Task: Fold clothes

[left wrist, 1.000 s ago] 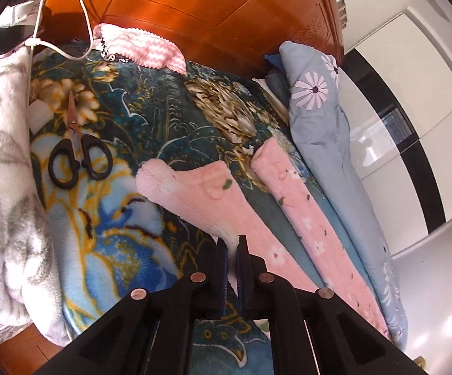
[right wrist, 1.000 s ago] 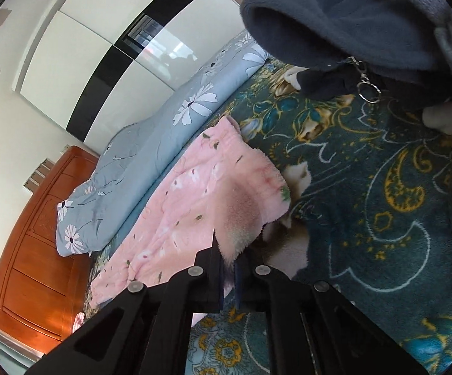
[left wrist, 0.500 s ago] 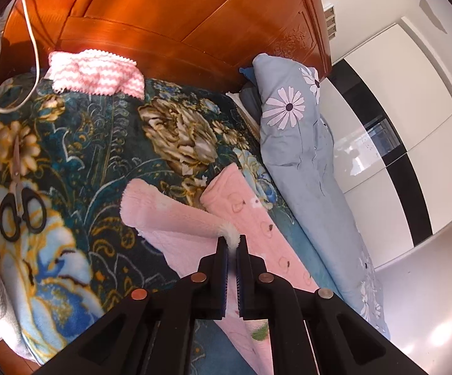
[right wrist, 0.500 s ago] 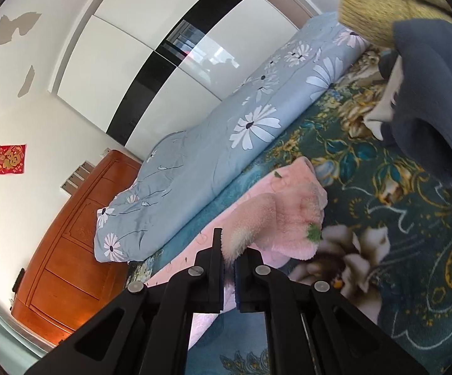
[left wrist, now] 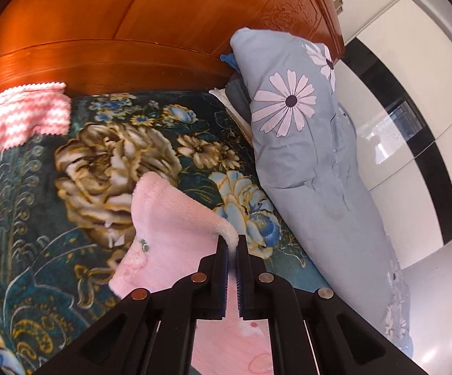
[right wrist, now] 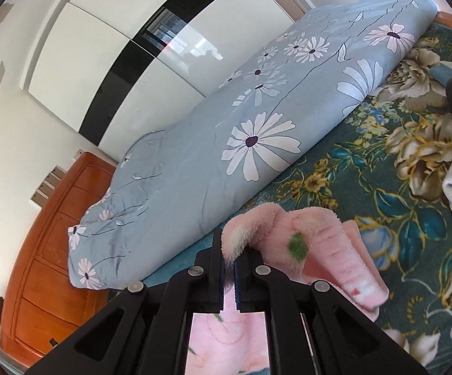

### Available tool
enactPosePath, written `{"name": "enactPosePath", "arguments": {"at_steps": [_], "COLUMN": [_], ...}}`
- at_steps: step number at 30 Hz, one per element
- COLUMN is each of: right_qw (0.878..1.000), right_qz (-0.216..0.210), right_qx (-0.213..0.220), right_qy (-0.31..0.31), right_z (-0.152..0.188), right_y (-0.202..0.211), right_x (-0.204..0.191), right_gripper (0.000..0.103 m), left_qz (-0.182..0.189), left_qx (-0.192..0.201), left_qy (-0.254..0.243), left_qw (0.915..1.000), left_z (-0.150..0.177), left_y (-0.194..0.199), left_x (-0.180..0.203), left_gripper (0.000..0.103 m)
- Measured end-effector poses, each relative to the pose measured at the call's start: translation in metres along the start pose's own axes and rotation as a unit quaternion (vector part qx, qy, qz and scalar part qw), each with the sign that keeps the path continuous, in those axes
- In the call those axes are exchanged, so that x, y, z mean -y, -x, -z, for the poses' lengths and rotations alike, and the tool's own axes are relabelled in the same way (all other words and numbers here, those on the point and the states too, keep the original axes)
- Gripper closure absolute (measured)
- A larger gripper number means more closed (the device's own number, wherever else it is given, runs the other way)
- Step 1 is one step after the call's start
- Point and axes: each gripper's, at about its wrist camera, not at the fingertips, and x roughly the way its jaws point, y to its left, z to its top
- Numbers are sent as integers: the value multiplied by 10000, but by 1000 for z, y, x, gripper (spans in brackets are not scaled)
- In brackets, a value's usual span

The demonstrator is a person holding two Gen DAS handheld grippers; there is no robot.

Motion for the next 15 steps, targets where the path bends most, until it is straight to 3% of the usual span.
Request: {"name": "enactPosePath", "arguments": {"at_steps": [4,10,13,15], "right_qw": [9984,9914,9876,9875], "right_qz": [489,1099,1295,1286], "right_qx": [-265,-699,-876,-851], "right_qy": [-19,107,152,316], "right_z": [-10,-9,-4,-2], "right_y": [-56,-121,-137,-131], "right_x": [12,34,43,36], "right_gripper": [98,98,98,98], "left_qz": [-312,-676,-702,-498], "left_qx": [-256,-614,-772,-902], "left_qy": [-180,-348,-293,-196], "left_qw": [9990,9952,9941,9945], "left_z": [-1,4,8,10], "left_y": [-65,-126,-141,-145], "left_x": [19,17,11,6], "left_gripper": [98,98,98,97]}}
